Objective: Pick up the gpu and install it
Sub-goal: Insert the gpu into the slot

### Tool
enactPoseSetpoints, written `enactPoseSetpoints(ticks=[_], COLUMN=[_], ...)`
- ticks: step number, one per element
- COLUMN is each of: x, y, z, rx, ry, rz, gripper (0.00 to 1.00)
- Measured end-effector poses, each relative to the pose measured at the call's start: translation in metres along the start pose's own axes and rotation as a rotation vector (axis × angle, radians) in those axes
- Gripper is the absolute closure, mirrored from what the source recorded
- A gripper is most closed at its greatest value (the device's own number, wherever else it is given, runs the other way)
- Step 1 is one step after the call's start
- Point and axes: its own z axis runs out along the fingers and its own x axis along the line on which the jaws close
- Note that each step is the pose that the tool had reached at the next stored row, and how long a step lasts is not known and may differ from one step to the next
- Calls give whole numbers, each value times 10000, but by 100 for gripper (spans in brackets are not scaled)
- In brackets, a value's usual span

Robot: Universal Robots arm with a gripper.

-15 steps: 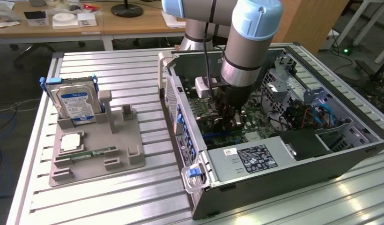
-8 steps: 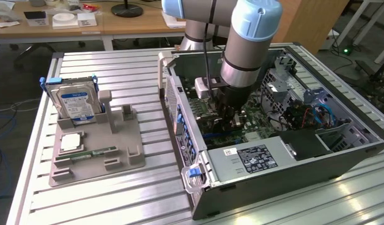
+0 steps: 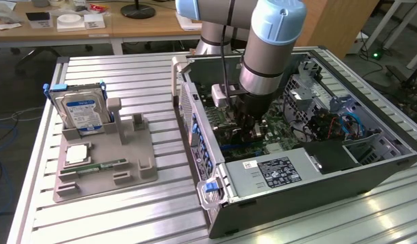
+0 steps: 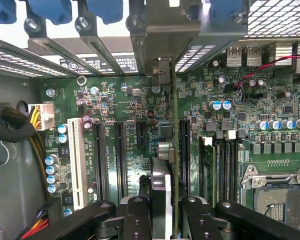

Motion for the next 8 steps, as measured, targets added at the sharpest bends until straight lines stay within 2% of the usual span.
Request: enactPoseSetpoints(ticks=[8], x=[0], y=[-1], z=[-16], rx=[0], ry=[0], rz=[0], gripper=[72])
